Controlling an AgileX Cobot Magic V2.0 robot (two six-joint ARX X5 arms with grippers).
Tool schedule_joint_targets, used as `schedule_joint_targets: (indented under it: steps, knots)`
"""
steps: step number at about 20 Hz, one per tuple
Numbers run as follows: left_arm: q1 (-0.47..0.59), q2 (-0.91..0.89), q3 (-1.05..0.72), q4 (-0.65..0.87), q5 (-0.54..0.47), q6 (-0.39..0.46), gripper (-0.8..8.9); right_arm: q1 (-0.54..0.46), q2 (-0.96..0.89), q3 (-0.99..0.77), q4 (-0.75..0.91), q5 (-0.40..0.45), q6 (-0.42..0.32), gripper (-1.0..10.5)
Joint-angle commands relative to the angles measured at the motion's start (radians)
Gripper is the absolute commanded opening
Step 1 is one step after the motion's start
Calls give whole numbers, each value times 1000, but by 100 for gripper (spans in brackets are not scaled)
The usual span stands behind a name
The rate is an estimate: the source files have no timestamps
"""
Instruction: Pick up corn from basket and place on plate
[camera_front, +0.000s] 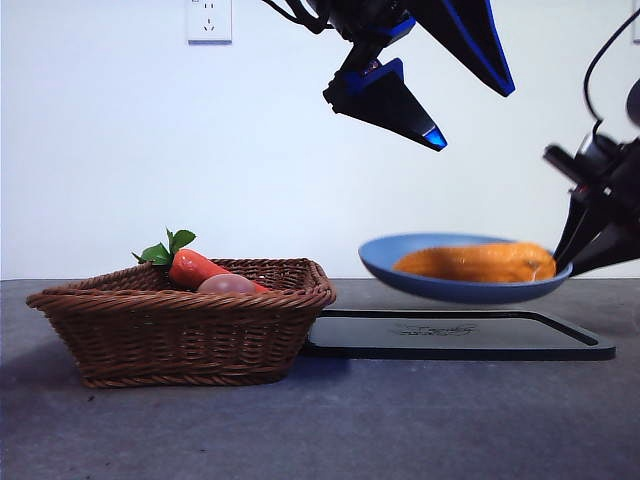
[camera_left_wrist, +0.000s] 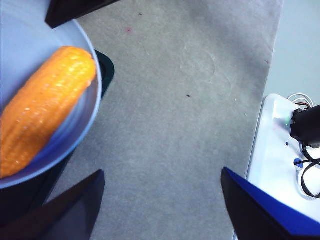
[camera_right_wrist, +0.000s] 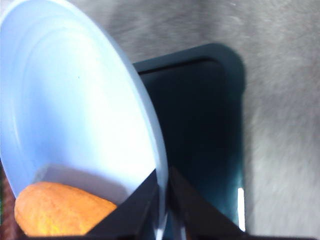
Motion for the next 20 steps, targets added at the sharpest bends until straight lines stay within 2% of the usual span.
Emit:
schedule_joint_targets:
  steps: [1, 8, 12, 16, 20]
  knots:
    - [-6, 18, 30, 11, 5, 2, 378, 11, 84, 64, -18, -11, 19, 1]
    - [-6, 18, 30, 11, 5, 2, 378, 25, 147, 82, -40, -2, 17, 1]
    - [-6, 18, 30, 11, 5, 1, 378, 37, 148, 82, -80, 70, -5, 1]
    - [-6, 18, 30, 10, 5, -1, 378, 44, 148, 82, -99, 67, -16, 9]
    - [-6, 18, 30, 9, 5, -2, 378, 44, 146, 82, -118, 66, -16, 148]
